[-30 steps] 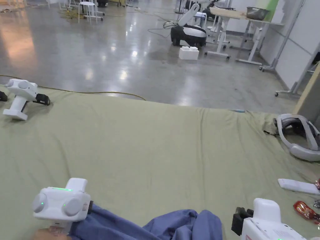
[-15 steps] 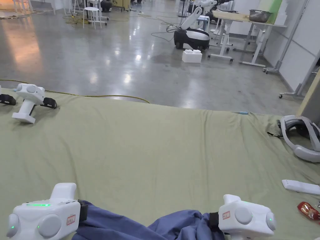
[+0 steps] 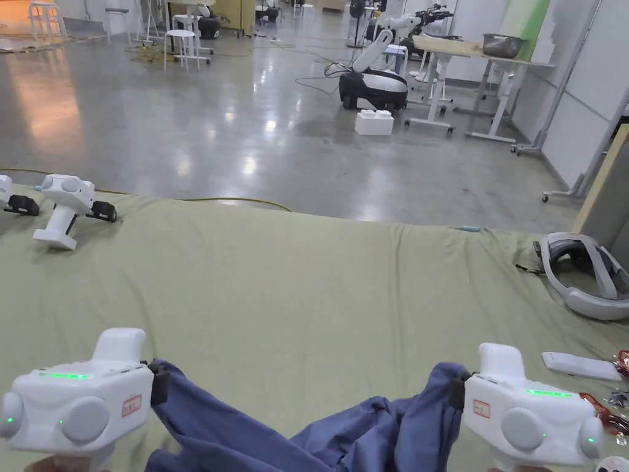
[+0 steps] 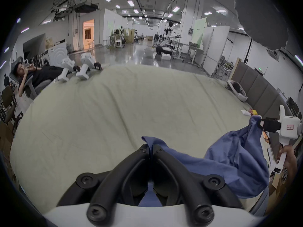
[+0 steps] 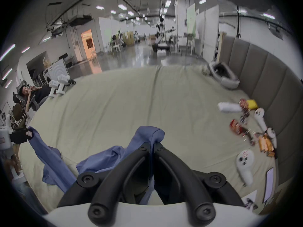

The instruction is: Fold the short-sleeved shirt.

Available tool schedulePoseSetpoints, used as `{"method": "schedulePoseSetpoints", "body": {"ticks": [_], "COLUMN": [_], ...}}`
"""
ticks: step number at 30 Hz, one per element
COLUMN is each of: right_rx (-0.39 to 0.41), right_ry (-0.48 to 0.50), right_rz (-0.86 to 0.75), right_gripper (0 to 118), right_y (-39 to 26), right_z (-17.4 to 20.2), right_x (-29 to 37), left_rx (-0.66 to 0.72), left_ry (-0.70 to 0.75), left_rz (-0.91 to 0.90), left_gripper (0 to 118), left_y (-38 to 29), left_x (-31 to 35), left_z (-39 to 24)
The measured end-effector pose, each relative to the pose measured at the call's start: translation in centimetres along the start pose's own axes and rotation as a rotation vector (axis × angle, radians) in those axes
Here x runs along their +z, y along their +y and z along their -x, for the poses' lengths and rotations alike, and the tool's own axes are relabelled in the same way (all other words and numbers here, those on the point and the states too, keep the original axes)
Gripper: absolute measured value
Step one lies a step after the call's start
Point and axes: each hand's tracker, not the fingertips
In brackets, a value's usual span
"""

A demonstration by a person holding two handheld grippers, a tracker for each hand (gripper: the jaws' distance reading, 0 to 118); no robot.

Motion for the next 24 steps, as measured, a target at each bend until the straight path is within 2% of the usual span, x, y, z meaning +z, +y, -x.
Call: {"method": "schedulePoseSetpoints", "body": {"ticks": [8, 15, 19, 24], "right_rx": [0.048, 0.054, 0.006, 0.006], "right_ry": [-0.082, -0.141, -0.163, -0.172], "right_rz": [-0.205, -0.322, -0.371, -0.390], "right_gripper": [5, 5, 5, 5], "right_y": [4.0, 8.1, 10.6, 13.2], "right_z": [-1.8, -3.1, -4.3, -4.7], "right_x": [7.6, 12.1, 14.0, 15.3], "left_rx": [-0.017, 0.026, 0.063, 0.068], "left_ry": [0.022, 0.084, 0.115, 0.161], "left_rz": [-0.164, -0.270, -0.313, -0.338], "left_gripper": [5, 5, 5, 5], "left_y": [5.0, 9.6, 11.9, 14.4], "left_x": [7.6, 11.2, 13.5, 14.7], "left_z": [0.5, 4.6, 6.6, 8.1]}}
